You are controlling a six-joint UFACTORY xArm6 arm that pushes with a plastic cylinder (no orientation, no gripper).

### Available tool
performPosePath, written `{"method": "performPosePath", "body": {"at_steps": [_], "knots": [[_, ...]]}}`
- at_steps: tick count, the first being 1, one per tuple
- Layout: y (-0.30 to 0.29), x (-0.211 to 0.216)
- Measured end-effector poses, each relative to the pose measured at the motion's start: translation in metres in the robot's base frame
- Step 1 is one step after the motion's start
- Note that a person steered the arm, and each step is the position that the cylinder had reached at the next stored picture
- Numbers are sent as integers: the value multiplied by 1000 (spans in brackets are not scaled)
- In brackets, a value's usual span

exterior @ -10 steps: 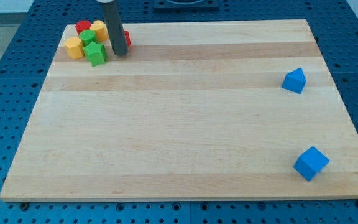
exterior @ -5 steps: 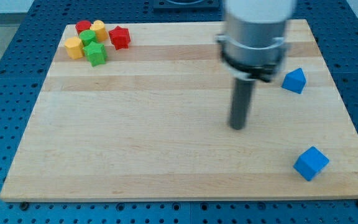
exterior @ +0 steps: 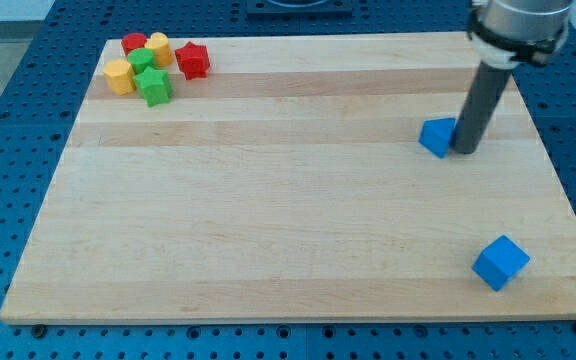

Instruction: Push the blue triangle into the group of blocks

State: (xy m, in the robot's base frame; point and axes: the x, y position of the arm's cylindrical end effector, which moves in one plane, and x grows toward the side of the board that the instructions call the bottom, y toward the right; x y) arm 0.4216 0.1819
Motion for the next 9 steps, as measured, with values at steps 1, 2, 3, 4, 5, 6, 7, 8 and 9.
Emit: {"method": "performPosePath", "body": {"at_steps": [1,2,3,4,5,6,7,8,9], "knots": [[-46,-1],[-76,-30],[-90,-62],[-106,-95],[-136,-126],[-186,-130],[-246,-130],[-301,-132],[-345,-134]]}}
